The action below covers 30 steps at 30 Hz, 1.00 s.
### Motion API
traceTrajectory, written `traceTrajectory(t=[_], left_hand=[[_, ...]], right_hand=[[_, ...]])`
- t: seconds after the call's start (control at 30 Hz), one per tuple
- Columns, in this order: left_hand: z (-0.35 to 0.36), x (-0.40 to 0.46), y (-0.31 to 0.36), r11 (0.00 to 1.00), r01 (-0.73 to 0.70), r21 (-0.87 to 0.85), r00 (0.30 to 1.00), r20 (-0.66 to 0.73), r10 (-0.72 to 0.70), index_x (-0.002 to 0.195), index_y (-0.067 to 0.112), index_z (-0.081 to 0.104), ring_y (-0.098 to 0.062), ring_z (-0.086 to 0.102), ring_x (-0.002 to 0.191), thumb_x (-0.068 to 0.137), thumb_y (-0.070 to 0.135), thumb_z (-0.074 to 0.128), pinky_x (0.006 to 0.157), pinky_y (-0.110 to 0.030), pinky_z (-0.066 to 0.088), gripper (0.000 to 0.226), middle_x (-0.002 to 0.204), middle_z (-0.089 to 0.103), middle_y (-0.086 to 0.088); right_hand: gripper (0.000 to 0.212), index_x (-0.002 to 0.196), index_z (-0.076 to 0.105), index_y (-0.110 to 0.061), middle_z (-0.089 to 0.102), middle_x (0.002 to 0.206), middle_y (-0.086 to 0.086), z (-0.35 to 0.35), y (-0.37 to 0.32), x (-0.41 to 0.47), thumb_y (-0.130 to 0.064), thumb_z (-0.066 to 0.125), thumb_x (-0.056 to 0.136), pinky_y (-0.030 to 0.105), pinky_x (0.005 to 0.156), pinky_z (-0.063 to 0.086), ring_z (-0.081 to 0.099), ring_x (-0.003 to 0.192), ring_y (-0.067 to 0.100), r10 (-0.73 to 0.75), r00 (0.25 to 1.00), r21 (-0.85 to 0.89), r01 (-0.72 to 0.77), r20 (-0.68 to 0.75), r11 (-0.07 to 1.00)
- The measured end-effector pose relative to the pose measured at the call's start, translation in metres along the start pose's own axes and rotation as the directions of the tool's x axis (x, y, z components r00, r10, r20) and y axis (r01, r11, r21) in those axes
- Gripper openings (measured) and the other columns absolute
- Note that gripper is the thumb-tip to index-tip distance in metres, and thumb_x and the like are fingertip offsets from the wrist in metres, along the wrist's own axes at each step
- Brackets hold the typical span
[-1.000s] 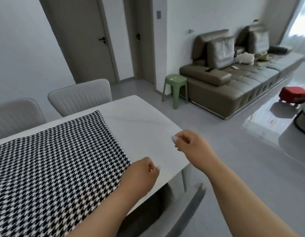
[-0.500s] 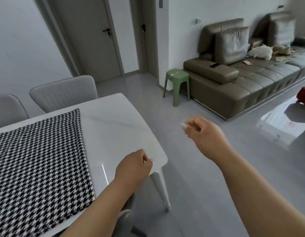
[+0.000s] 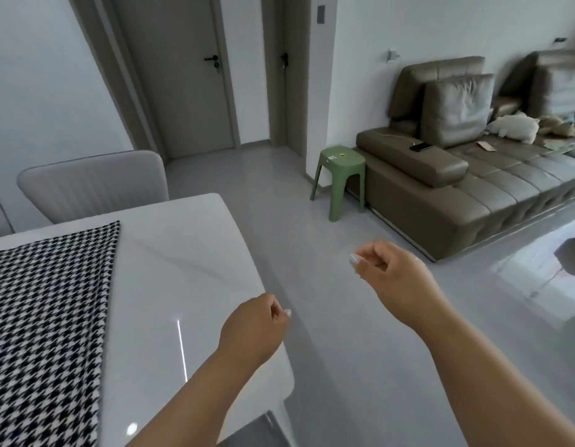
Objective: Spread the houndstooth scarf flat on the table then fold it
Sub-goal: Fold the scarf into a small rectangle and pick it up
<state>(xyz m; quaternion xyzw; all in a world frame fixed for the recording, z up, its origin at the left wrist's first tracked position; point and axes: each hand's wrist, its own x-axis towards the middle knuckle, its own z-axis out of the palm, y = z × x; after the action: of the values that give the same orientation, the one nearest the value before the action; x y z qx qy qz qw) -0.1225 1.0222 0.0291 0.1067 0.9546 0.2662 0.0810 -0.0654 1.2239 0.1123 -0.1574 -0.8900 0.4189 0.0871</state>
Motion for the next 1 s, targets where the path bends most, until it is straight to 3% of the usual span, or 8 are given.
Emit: traceTrajectory(t=[0.3, 0.53, 0.73, 1.0], left_hand=[[-0.013, 0.091, -0.005, 0.991, 0.135, -0.014, 0.987, -0.090, -0.135, 0.082, 0.024, 0.054, -0.008, 0.056, 0.070, 0.094, 0.043, 0.048, 0.067, -0.025, 0.046, 0.023, 0.075, 0.060, 0.009], [-0.015, 0.142, -0.026, 0.930, 0.357, -0.085, 0.917, -0.156, -0.366, 0.082, 0.024, 0.056, -0.008, 0.060, 0.073, 0.093, 0.044, 0.049, 0.073, -0.027, 0.052, 0.023, 0.075, 0.062, 0.009], [-0.002, 0.194, -0.024, 0.775, 0.566, -0.281, 0.748, -0.219, -0.626, 0.079, 0.018, 0.056, -0.009, 0.056, 0.067, 0.093, 0.039, 0.051, 0.061, -0.022, 0.043, 0.026, 0.073, 0.061, 0.006], [0.023, 0.205, -0.014, 0.404, 0.652, -0.641, 0.450, -0.101, -0.887, 0.085, 0.008, 0.061, -0.024, 0.069, 0.076, 0.091, 0.036, 0.056, 0.076, -0.039, 0.055, 0.029, 0.082, 0.070, -0.006]], right_hand=[[0.013, 0.093, 0.062, -0.028, 0.064, 0.083, -0.009, 0.035, -0.014, 0.128, -0.040, 0.057, 0.092, 0.024, 0.060, 0.044, 0.059, 0.072, 0.010, -0.095, 0.978, 0.010, 0.095, 0.185, 0.995], [0.012, 0.089, 0.062, -0.026, 0.061, 0.075, -0.009, 0.085, -0.030, 0.229, -0.038, 0.058, 0.091, 0.022, 0.057, 0.041, 0.052, 0.062, 0.006, -0.238, 0.882, 0.052, 0.238, 0.407, 0.970], [0.015, 0.090, 0.062, -0.028, 0.064, 0.082, -0.009, 0.104, -0.027, 0.328, -0.042, 0.057, 0.091, 0.022, 0.060, 0.044, 0.058, 0.071, 0.009, -0.303, 0.758, 0.051, 0.337, 0.578, 0.940], [0.016, 0.087, 0.060, -0.025, 0.064, 0.088, -0.005, 0.151, -0.036, 0.398, -0.040, 0.056, 0.092, 0.020, 0.060, 0.042, 0.056, 0.072, 0.007, -0.374, 0.559, 0.134, 0.423, 0.740, 0.896]])
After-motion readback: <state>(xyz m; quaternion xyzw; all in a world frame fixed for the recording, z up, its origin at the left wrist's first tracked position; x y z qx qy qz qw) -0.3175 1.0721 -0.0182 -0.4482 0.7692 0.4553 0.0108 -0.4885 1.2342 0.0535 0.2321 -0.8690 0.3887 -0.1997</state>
